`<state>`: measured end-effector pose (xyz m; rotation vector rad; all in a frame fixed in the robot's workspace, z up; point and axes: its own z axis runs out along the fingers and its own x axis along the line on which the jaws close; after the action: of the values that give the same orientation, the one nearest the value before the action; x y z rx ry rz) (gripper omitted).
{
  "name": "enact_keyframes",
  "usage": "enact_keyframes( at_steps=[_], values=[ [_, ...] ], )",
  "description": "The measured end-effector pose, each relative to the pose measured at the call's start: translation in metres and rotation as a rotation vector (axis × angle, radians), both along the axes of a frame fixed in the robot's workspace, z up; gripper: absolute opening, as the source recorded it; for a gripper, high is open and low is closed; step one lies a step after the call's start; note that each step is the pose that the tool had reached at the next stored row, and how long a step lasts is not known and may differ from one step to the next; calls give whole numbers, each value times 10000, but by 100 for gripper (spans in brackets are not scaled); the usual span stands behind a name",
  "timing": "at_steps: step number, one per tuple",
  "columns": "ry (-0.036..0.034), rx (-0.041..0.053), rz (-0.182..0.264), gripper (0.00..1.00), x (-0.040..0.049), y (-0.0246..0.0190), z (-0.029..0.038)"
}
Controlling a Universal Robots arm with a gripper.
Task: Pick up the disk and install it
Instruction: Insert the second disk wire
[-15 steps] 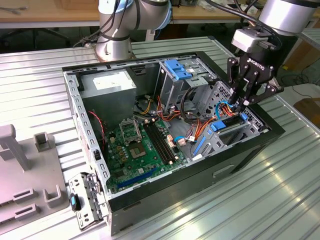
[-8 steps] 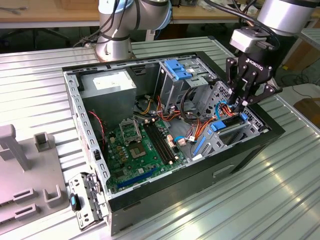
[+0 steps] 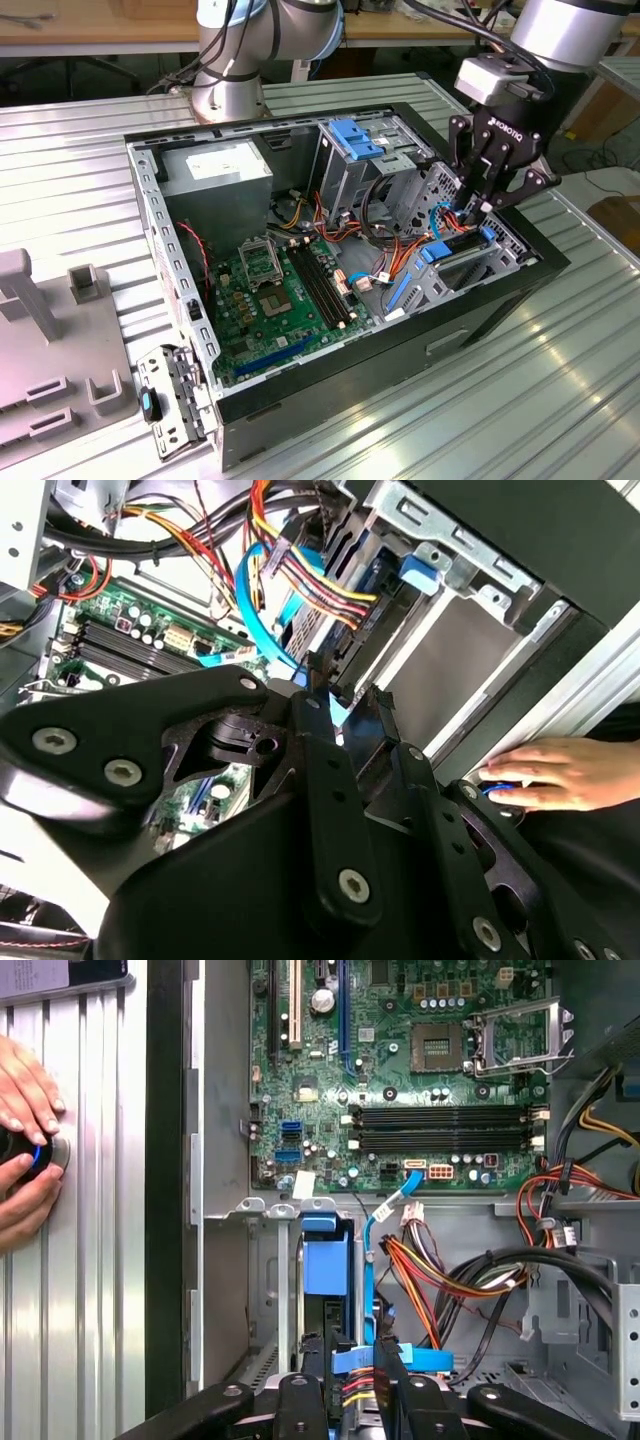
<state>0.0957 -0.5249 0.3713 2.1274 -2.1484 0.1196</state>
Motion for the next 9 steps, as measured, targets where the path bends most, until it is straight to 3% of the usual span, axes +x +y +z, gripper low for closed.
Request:
enact_keyframes(
  at_steps=[7, 9],
  values=[
    [0, -22, -11, 33, 0, 1, -1],
    [-1, -88, -10, 25, 3, 2, 0]
  ],
)
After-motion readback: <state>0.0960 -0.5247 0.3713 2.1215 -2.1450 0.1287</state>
